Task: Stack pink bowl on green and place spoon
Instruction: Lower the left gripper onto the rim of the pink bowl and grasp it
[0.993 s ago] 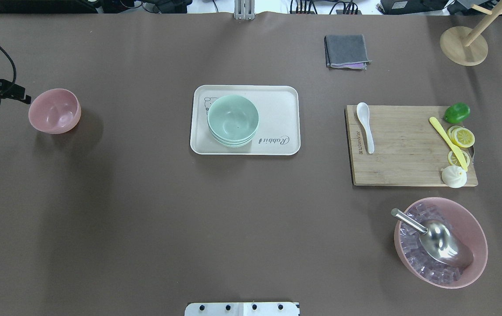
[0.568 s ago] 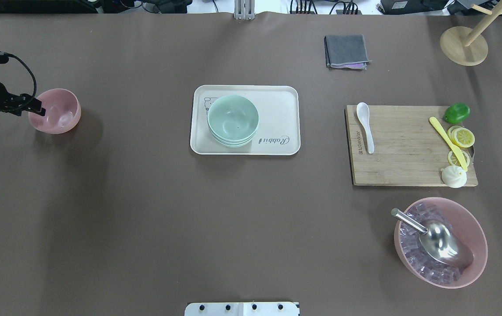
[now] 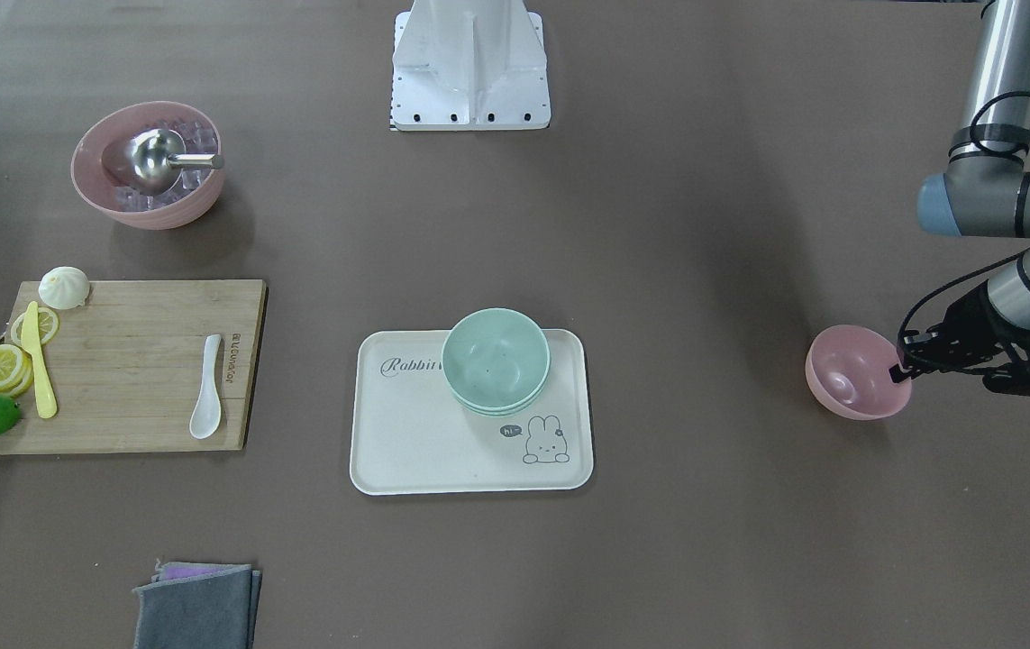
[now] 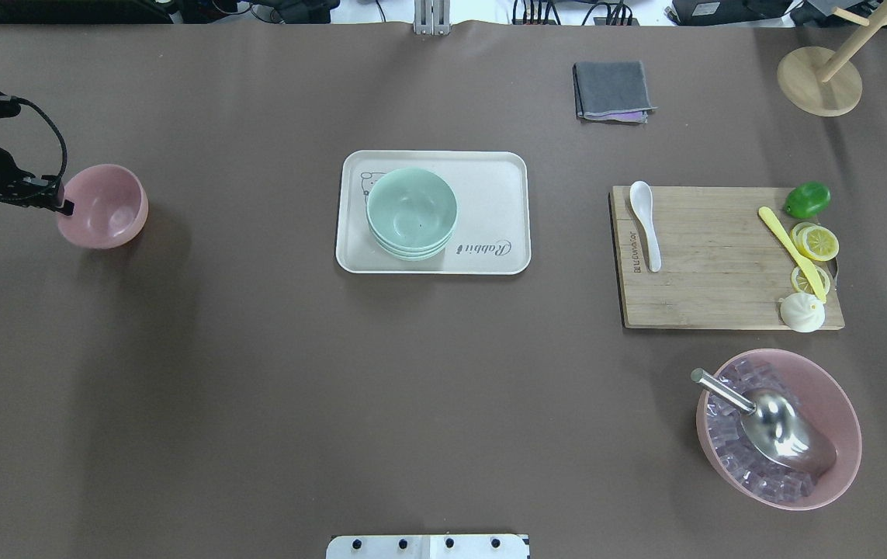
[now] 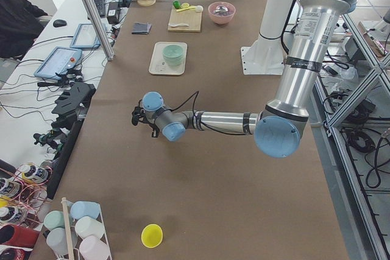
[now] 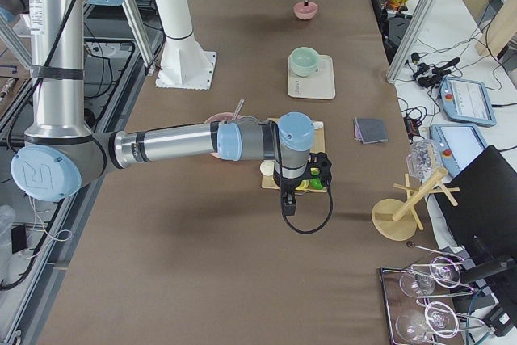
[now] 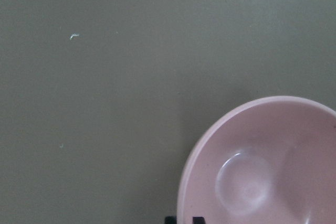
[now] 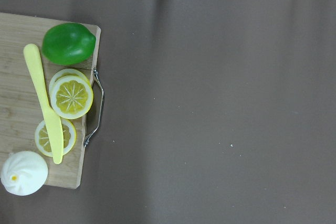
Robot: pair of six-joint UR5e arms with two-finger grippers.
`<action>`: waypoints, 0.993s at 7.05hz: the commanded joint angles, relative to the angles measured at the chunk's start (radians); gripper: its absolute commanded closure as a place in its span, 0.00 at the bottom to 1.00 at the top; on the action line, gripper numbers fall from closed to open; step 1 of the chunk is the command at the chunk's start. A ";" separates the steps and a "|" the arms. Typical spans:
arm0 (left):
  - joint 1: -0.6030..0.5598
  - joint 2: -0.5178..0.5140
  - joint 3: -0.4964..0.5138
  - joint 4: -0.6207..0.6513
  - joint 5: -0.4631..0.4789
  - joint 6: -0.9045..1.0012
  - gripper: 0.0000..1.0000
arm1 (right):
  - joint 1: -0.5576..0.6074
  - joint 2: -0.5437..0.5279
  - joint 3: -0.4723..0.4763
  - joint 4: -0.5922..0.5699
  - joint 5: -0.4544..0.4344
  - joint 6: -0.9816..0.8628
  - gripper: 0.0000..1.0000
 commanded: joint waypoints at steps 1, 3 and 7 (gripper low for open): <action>-0.065 -0.035 -0.013 0.057 -0.117 -0.003 1.00 | -0.005 0.034 0.006 -0.001 0.019 0.018 0.00; -0.124 -0.084 -0.146 0.279 -0.218 -0.026 1.00 | -0.100 0.113 0.023 0.050 0.178 0.187 0.00; -0.122 -0.123 -0.196 0.344 -0.215 -0.083 1.00 | -0.564 0.306 -0.005 0.306 -0.138 0.821 0.00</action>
